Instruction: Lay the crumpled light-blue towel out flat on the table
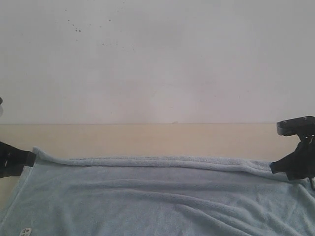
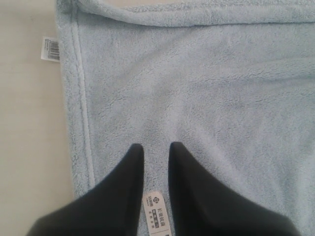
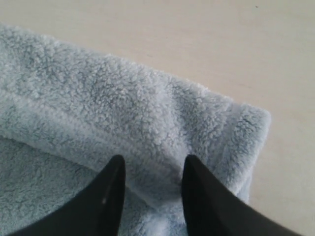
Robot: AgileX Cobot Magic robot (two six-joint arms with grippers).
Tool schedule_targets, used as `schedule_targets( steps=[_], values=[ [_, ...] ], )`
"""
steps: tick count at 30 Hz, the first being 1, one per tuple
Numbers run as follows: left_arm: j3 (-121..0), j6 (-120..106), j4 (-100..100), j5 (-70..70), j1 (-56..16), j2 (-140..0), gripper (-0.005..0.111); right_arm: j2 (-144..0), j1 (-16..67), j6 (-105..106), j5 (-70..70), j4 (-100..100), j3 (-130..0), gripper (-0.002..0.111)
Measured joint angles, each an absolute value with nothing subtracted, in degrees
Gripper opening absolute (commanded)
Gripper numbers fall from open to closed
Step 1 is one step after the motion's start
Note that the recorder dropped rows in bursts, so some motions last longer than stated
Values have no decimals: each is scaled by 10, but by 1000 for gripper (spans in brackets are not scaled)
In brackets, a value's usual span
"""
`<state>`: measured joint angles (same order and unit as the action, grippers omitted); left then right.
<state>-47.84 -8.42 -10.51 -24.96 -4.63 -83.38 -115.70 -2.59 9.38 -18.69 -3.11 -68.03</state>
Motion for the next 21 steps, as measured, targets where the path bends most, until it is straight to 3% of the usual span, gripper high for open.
schedule_targets(
  steps=[8, 11, 13, 19, 21],
  values=[
    [-478, -84, -105, -249, -46, -834, 18, -1157, -26, 94, -187, -31, -680, 30],
    [-478, -84, -105, -249, -46, -834, 18, -1157, -26, 101, -188, -31, -680, 48],
    [-478, -84, -105, -249, -46, -834, 18, -1157, -26, 104, -188, -31, -680, 54],
    [-478, -84, -105, -246, -46, -834, 18, -1159, -26, 115, -189, -31, -680, 28],
    [-478, -84, -105, -246, -46, -834, 18, -1161, -26, 116, -186, -31, -680, 25]
  ],
)
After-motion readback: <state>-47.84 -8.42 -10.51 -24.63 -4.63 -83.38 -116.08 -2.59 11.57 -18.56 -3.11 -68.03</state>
